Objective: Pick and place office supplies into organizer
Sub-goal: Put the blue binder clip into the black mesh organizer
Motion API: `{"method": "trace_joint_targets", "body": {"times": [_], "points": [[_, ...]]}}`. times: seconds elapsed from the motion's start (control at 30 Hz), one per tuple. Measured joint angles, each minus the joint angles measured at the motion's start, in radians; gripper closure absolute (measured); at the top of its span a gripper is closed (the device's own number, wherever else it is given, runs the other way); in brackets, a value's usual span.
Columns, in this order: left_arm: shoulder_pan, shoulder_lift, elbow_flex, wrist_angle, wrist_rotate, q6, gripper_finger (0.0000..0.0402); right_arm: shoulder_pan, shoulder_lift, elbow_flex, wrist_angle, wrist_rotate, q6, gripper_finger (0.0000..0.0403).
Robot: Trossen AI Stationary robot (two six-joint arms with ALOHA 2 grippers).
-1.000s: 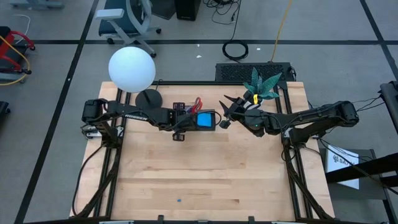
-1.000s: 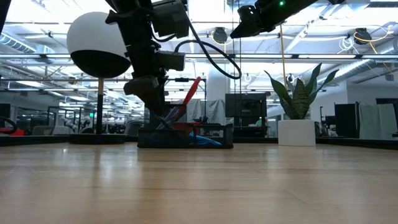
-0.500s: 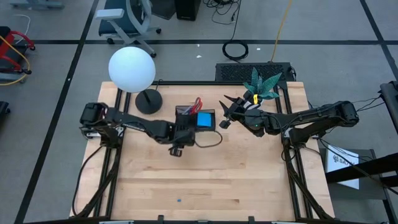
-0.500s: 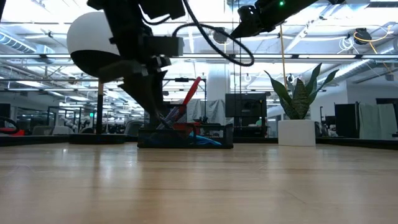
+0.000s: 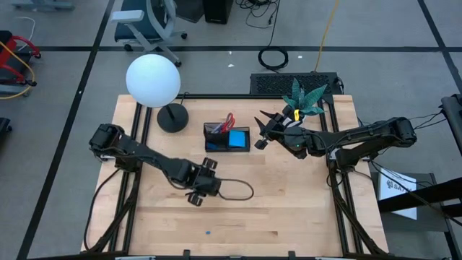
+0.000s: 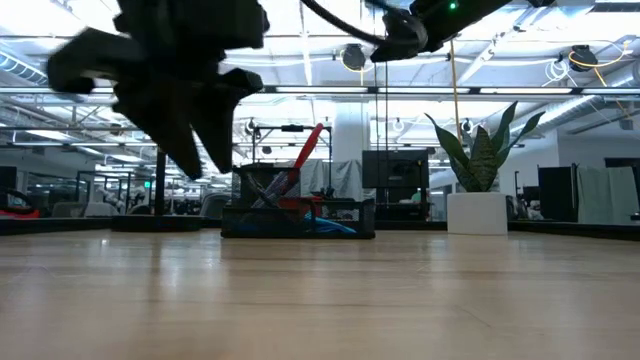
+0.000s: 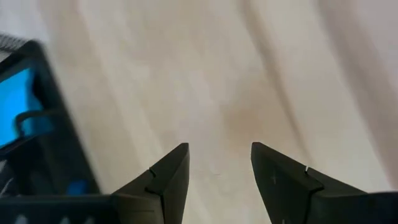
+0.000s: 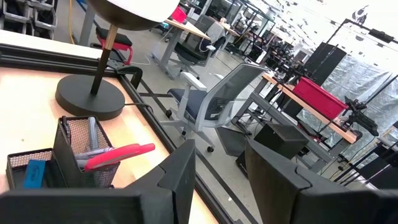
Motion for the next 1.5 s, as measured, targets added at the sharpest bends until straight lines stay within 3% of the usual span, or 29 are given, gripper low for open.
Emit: {"method": "trace_joint_targets", "body": {"times": [0.23,0.43,0.67,1.27,1.5], "points": [[-0.08,0.0,0.0,0.0,0.018,0.025,0.022,0.0,0.0,0.0,0.0,0.0,0.001,0.0271],[-0.13,0.0,0.0,0.005,0.116,0.181,0.022,0.0,0.0,0.0,0.0,0.0,0.003,0.0271],[-0.168,0.005,0.004,0.03,0.126,0.328,0.022,0.0,0.0,0.0,0.0,0.0,0.003,0.0271],[-0.223,0.222,0.23,-0.114,0.128,0.531,0.022,0.0,0.0,0.001,-0.039,0.0,0.037,0.0271],[-0.248,0.27,0.306,-0.156,0.139,0.545,0.022,0.004,0.0,0.001,-0.071,-0.019,0.115,0.0271]]}}
